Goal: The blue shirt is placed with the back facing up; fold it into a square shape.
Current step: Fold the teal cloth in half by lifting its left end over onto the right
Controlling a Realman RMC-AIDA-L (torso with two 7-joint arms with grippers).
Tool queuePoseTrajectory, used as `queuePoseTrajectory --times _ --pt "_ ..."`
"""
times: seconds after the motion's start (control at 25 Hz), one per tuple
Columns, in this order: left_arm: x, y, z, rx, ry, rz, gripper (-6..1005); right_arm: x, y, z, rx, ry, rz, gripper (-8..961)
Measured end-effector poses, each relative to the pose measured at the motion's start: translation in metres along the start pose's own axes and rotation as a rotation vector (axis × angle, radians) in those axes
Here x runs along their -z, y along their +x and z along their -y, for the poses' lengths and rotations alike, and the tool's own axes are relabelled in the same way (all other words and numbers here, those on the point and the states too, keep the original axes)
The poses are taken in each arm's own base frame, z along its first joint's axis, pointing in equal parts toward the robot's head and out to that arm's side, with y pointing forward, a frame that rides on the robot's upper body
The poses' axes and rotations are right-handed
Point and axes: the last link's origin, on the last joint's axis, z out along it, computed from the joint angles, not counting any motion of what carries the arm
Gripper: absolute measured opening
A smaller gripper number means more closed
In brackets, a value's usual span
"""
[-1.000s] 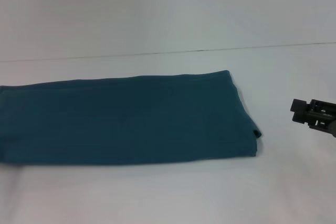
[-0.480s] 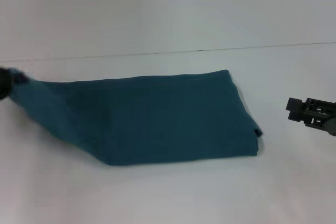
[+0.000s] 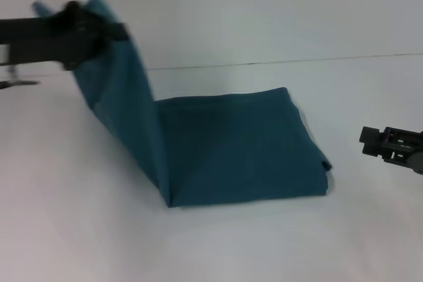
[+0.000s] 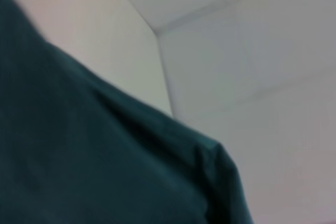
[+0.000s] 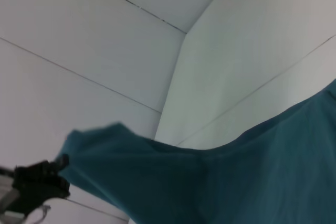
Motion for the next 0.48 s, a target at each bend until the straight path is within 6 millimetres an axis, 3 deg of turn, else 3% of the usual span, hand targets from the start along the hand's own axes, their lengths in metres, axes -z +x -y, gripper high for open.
queuePoseTrajectory --times 0.16,0.2,0.28,0.48 --pt "-0.044 -0.009 -0.025 -0.066 -0.016 0.098 93 -0.001 0.002 0.001 0.004 0.007 -0.014 592" --pt "-0.067 -0.017 -0.036 -0.096 -0.023 0.132 96 -0.001 0.003 0.001 0.004 0.009 -0.017 592" --pt "-0.076 -0.021 -0.04 -0.107 -0.025 0.145 100 -0.001 0.004 0.002 0.005 0.016 -0.024 593" --pt "-0.134 -0.055 -0.056 -0.184 -0.001 0.228 110 -0.001 0.006 0.005 0.004 0.034 -0.041 593"
